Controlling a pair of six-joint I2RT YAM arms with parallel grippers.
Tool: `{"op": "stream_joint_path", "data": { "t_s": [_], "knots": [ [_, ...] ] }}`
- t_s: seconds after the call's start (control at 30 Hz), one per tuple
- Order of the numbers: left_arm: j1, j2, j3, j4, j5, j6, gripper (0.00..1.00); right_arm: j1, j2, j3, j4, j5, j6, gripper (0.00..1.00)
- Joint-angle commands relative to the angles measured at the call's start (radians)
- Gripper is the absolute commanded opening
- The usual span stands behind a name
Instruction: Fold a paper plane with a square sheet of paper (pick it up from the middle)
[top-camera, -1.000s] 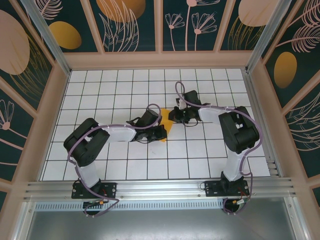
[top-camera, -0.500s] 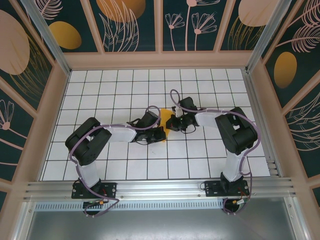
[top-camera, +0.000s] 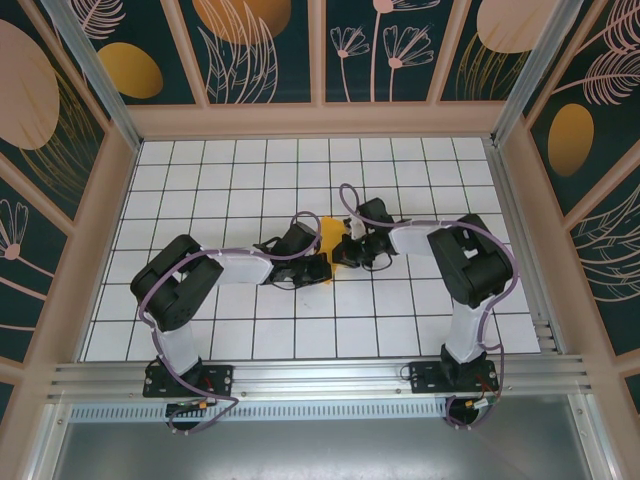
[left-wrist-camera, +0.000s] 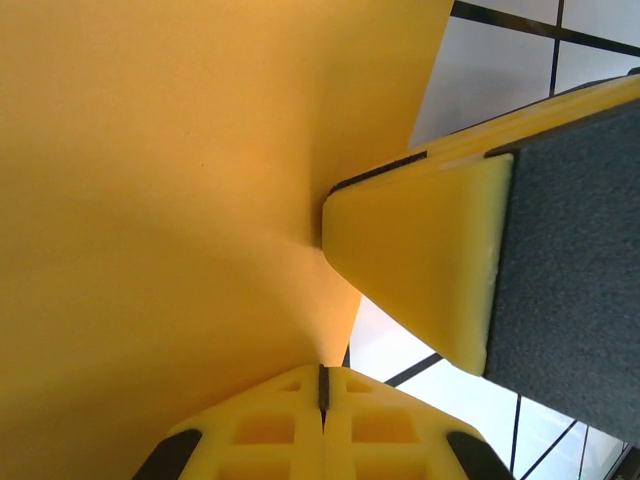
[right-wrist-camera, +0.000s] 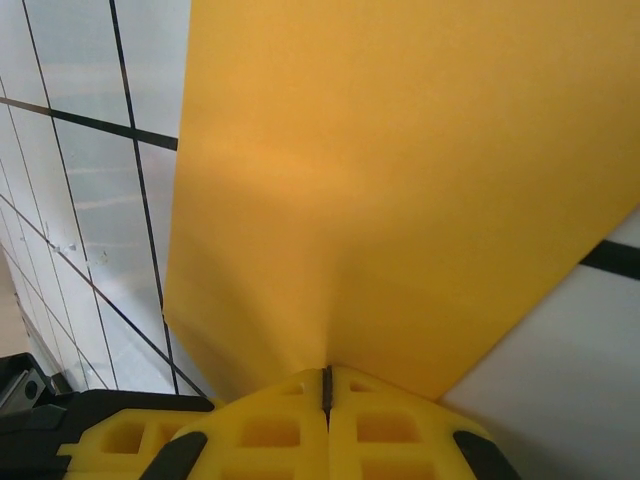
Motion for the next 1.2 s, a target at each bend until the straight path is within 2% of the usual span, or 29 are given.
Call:
{"op": "stream_joint_path", "data": {
  "t_s": [0.0, 0.63, 0.87, 0.9, 1.07, 1.17],
  "knots": [
    [0.002, 0.023, -0.027, -0.067, -0.022, 0.007, 0.00, -0.036, 0.045, 0.024, -0.041, 0.061, -0.019, 0.03],
    [0.002, 0.021, -0.044, -0.072, -0.005, 0.016, 0.00, -0.234, 0.159, 0.235, -0.085, 0.118, -0.042, 0.04],
    [0.002, -0.006, 0.006, -0.077, -0.013, 0.034, 0.01, -0.249, 0.137, 0.317, -0.158, 0.198, -0.050, 0.05],
    [0.002, -0.014, 0.019, -0.076, -0.014, 0.034, 0.02, -0.247, 0.120, 0.313, -0.155, 0.199, -0.049, 0.05],
    [0.004, -0.078, 0.090, -0.073, -0.055, 0.036, 0.20, -0.211, 0.000, 0.254, -0.151, 0.253, -0.041, 0.10],
    [0.026, -0.108, 0.128, -0.090, -0.088, 0.043, 0.32, -0.171, -0.066, 0.211, -0.159, 0.322, -0.028, 0.17]
  ]
}}
